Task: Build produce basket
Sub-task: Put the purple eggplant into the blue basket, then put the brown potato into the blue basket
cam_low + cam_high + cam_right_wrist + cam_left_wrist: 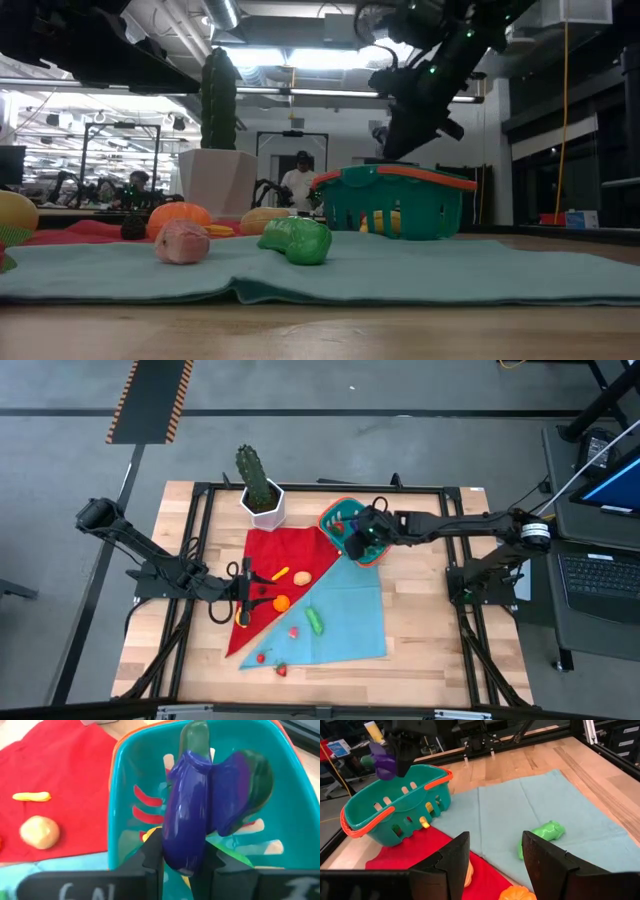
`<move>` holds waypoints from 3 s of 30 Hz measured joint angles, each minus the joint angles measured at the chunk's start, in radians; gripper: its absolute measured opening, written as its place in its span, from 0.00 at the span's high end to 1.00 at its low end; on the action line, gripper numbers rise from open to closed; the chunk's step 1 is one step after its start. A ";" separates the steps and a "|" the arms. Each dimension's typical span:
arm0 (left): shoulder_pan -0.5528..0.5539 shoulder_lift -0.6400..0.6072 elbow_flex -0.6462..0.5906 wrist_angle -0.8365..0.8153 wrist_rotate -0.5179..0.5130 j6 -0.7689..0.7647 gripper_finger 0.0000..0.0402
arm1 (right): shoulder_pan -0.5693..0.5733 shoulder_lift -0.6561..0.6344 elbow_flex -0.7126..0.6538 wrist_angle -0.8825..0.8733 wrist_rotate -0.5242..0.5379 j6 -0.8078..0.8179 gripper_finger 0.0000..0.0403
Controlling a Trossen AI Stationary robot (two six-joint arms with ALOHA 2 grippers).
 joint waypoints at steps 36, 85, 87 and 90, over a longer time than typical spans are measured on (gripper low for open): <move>0.000 0.000 0.000 0.000 -0.001 0.017 0.57 | -0.030 0.080 0.012 0.032 0.002 -0.044 0.72; 0.077 0.000 0.000 -0.025 0.016 -0.066 0.35 | 0.397 -0.162 -0.373 0.781 0.247 -0.300 0.71; 0.086 0.000 0.000 -0.027 0.022 -0.082 0.35 | 0.397 -0.162 -0.373 0.765 0.246 -0.299 0.71; 0.119 0.000 0.000 -0.028 0.049 -0.090 0.35 | 0.397 -0.162 -0.373 0.735 0.244 -0.303 0.71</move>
